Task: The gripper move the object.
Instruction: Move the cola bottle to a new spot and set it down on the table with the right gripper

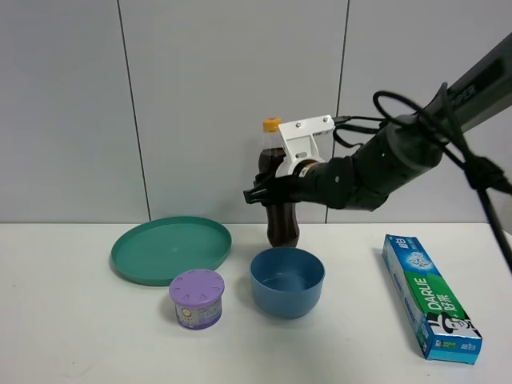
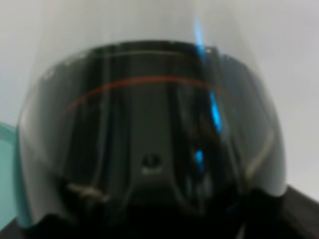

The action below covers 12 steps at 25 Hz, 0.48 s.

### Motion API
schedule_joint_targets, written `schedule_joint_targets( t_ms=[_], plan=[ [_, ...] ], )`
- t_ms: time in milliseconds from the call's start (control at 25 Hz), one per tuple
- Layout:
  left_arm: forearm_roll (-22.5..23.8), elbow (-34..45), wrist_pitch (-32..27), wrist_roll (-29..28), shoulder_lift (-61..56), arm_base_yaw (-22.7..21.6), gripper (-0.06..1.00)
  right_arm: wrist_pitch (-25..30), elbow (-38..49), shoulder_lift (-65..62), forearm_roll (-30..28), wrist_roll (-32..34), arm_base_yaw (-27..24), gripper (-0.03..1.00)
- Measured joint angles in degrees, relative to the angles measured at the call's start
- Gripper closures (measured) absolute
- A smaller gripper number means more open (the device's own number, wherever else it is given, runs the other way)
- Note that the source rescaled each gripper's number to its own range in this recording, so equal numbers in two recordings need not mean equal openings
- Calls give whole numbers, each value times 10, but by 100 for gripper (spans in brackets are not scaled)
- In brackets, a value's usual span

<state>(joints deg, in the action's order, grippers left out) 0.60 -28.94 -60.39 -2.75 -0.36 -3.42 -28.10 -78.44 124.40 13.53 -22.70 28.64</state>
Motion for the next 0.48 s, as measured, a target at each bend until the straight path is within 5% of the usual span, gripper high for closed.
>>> schedule_joint_targets(
  t_ms=[160, 480],
  plan=[
    [0, 0, 0, 0, 0, 0, -6, 55, 0, -73, 0, -1, 19, 97],
    [0, 0, 0, 0, 0, 0, -6, 75, -26, -160, -9, 17, 112, 97]
  ],
)
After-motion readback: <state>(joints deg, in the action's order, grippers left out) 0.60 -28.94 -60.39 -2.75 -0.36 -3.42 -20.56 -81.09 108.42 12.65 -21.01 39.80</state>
